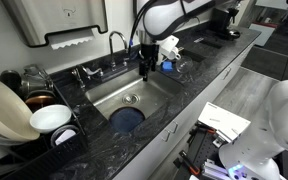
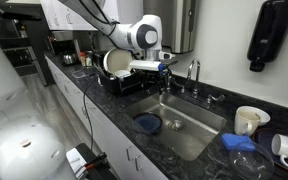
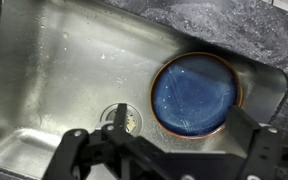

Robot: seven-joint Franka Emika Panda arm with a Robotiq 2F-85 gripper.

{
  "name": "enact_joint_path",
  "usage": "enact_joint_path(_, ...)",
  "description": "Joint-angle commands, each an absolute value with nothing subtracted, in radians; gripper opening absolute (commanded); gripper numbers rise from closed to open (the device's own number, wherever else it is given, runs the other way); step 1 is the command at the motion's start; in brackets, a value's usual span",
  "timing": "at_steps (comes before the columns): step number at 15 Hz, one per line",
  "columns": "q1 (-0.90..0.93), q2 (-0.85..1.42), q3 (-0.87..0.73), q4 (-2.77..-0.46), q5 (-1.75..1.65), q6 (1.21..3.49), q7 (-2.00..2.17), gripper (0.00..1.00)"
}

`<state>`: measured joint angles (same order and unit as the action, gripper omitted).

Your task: Remove the fork from the sink and put it on the dish rack

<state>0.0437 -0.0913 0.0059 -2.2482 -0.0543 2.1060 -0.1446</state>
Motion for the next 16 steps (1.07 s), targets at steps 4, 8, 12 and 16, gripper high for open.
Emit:
enact_joint_path(4,0.068,0.086,0.051,-2.216,-0.208,2.207,-0.092,1.00)
enact_joint_path(8,0.093,0.193,0.069,-2.188,-0.242,2.226,-0.076,1.00)
enact_joint_path(12,0.123,0.337,0.079,-2.110,-0.259,2.215,-0.061,1.00)
enact_joint_path(16,0.162,0.494,0.074,-1.983,-0.277,2.185,-0.038,1.00)
